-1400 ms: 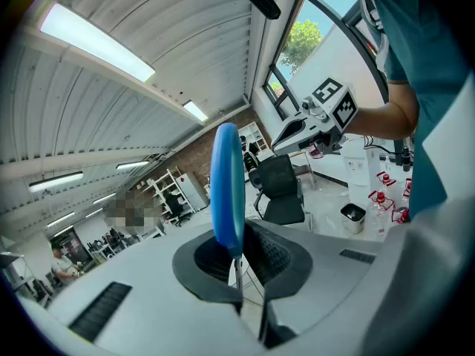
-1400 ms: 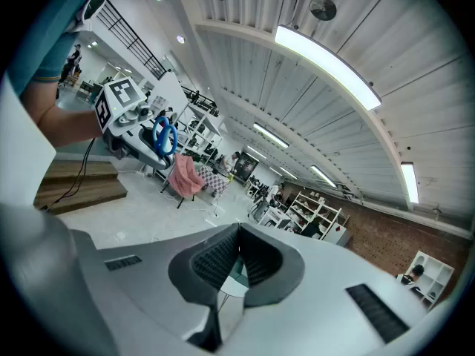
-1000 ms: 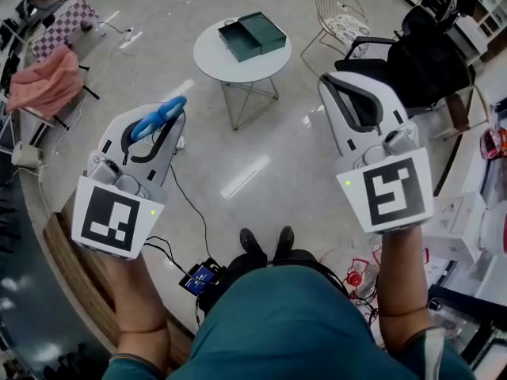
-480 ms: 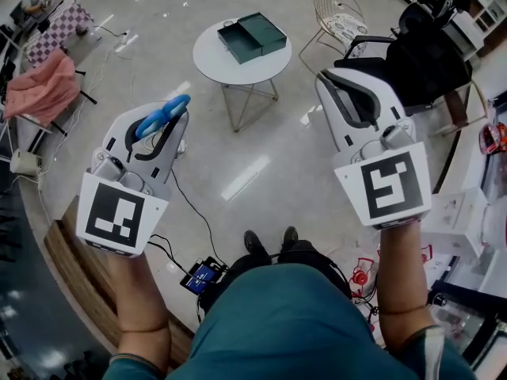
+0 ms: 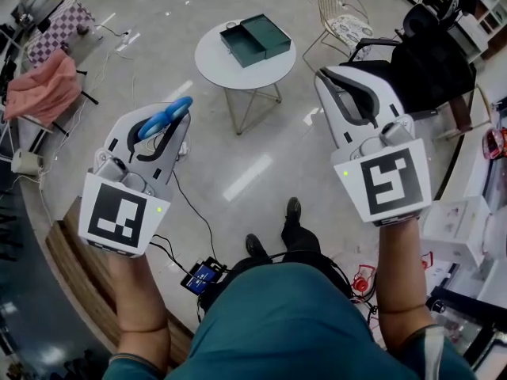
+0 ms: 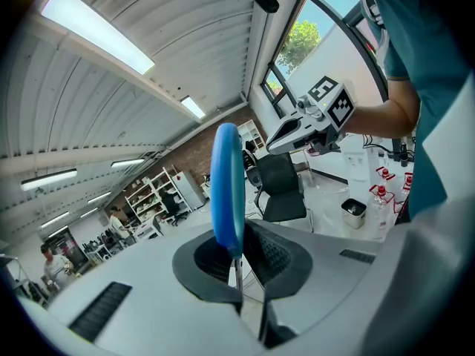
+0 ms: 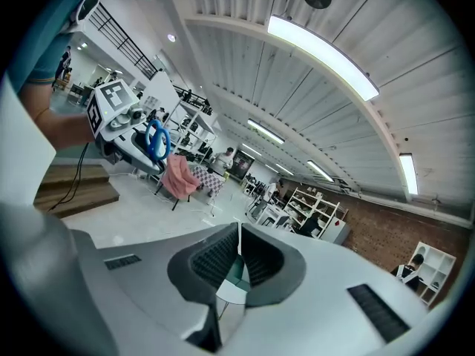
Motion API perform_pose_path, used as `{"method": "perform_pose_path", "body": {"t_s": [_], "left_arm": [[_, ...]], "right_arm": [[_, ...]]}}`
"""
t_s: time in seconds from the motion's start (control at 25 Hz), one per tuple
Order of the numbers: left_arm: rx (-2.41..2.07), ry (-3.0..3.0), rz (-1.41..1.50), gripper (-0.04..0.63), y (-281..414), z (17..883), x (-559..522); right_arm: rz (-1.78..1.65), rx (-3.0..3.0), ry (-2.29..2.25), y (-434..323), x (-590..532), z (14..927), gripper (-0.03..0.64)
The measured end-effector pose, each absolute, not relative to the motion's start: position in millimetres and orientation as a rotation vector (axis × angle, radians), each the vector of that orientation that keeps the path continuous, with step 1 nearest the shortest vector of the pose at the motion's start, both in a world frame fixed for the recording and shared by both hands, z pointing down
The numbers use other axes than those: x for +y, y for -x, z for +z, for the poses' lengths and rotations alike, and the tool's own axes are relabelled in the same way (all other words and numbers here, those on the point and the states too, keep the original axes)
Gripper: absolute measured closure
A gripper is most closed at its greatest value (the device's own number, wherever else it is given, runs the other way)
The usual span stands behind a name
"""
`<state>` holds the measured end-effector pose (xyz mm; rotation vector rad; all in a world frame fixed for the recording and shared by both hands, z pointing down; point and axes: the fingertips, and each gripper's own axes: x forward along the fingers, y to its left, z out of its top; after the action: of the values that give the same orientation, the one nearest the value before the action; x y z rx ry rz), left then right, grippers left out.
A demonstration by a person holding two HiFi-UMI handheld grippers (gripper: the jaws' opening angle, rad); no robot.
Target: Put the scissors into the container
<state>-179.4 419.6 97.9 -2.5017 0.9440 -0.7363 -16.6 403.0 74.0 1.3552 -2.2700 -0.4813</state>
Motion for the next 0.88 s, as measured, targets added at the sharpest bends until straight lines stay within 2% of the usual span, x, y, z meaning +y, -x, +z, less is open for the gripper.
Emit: {"method": "perform_pose_path", "body": {"t_s": [0.88], "left_arm": [[1.084,2.494,-0.827,0.569,114.4,118.9,285.7]], "right_arm": [[-0.444,-2.385,-1.203,-39.4,235.9,98.9,0.577]]}}
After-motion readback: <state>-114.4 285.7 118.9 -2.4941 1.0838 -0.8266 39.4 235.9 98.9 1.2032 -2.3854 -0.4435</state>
